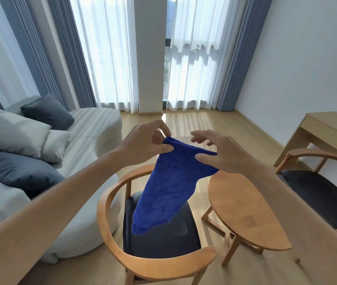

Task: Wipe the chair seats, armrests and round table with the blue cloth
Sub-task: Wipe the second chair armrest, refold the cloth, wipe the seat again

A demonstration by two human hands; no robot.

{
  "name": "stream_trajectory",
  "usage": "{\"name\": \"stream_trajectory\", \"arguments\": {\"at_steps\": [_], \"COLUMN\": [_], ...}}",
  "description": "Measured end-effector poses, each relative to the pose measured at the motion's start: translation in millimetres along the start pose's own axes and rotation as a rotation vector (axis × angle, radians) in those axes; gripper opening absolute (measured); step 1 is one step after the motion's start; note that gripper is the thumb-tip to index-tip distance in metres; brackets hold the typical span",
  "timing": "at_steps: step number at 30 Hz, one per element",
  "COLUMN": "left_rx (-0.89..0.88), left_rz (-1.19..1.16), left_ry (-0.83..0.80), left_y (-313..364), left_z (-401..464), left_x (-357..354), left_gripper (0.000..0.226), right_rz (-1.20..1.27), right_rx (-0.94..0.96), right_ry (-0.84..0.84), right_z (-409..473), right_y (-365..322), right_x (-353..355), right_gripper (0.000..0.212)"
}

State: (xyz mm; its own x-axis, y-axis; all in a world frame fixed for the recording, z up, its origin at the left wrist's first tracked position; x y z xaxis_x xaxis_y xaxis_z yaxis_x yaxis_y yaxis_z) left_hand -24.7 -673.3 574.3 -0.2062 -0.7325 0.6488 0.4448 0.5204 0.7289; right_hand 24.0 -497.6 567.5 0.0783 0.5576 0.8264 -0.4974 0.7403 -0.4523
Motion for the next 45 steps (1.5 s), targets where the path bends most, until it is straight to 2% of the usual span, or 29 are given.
{"name": "stream_trajectory", "arguments": {"at_steps": [2, 3, 7, 9, 11, 15, 20, 23, 26, 29, 34, 38, 42, 45], "left_rx": [-0.013, -0.012, 0.066, 0.079, 0.095, 0.124, 0.19, 0.277, 0.313, 0.316, 0.25, 0.066, -0.175, -0.26], "left_rz": [-0.033, -0.062, -0.228, -0.354, -0.327, -0.093, 0.145, 0.084, -0.038, -0.023, 0.225, 0.291, 0.369, 0.431], "left_ry": [-0.023, -0.031, -0.046, -0.11, -0.198, -0.396, -0.334, -0.411, -0.395, -0.364, -0.32, -0.291, -0.215, -0.209], "left_y": [10.4, 13.5, 4.2, -5.9, -24.2, -65.1, -80.5, -86.7, -87.0, -83.3, -69.6, -34.3, -3.5, 5.5], "left_z": [1.6, 2.2, 0.6, -7.2, -21.9, -58.5, -58.8, -56.8, -53.4, -43.9, -24.6, -21.9, -22.9, -25.0], "left_x": [-12.0, -16.1, -13.2, -17.5, -31.7, -75.0, -91.2, -100.9, -89.8, -66.5, -35.9, -18.3, -6.7, -9.3], "left_gripper": [0.028, 0.029, 0.03, 0.024, 0.021, 0.024, 0.031, 0.032, 0.026, 0.042, 0.023, 0.015, 0.008, 0.009], "right_rz": [0.043, 0.063, 0.141, 0.173, 0.178, 0.278, 0.289, 0.317, 0.254, 0.165, -0.088, -0.133, -0.127, -0.096], "right_rx": [0.029, 0.028, 0.025, 0.046, 0.066, 0.049, 0.061, 0.048, 0.04, -0.014, -0.086, -0.085, -0.046, -0.03], "right_ry": [-0.081, -0.091, 0.003, 0.023, 0.036, 0.077, 0.084, 0.135, 0.16, 0.153, 0.006, -0.13, -0.112, -0.103], "right_z": [11.4, 15.6, 20.6, 21.0, 20.4, 16.6, 12.1, 4.3, -5.1, -19.9, -36.1, -36.2, -29.0, -29.1], "right_y": [-17.6, -23.0, -29.2, -32.2, -35.8, -36.9, -40.6, -36.1, -29.3, -11.9, 14.6, 24.9, 31.0, 34.7], "right_x": [-15.9, -20.3, -16.1, -15.6, -16.2, -6.7, 1.7, 11.3, 21.7, 31.1, 18.4, -11.7, -28.9, -37.1], "right_gripper": [0.069, 0.066, 0.02, 0.005, 0.015, 0.023, 0.027, 0.029, 0.028, 0.027, 0.026, 0.029, 0.018, 0.016]}}
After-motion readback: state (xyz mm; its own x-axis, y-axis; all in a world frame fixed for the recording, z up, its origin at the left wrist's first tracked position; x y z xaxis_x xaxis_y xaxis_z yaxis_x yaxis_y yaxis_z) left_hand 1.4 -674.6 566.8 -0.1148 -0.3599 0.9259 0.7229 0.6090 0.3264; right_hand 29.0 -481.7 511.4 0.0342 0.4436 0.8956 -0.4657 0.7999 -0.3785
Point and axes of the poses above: each hand's wrist, its own z-axis towards the middle knuckle, its own x-axis out of the back of the hand, y = z × x, the point moved 8 cm from there along z, towards the middle knuckle, and after that the axes turned 9 degrees about x, right-handed, at the moved point
